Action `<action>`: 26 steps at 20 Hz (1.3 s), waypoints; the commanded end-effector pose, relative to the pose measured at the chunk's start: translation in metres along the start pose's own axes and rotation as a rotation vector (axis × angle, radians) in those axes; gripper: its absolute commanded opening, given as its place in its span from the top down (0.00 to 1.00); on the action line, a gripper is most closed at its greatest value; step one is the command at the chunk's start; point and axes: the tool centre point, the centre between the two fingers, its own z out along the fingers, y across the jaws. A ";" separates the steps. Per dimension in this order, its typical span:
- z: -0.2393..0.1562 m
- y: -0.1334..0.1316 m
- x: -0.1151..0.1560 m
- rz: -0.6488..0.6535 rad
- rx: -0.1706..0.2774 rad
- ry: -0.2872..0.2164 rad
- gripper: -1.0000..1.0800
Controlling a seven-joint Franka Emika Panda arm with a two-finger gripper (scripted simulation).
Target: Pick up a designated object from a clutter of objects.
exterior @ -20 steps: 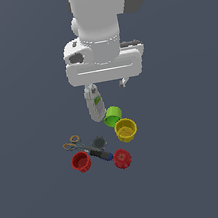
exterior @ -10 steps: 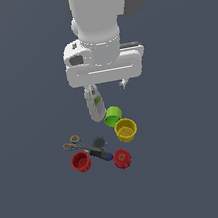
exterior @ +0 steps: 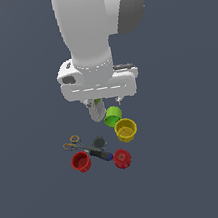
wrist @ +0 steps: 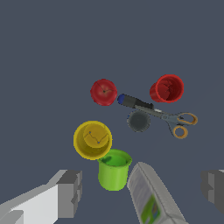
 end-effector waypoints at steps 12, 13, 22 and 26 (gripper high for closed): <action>0.101 0.065 0.073 0.379 0.017 0.006 0.04; 0.109 0.071 0.077 0.409 0.016 0.007 0.04; 0.172 0.113 0.101 0.605 0.003 0.016 0.04; 0.188 0.123 0.105 0.652 -0.002 0.019 0.04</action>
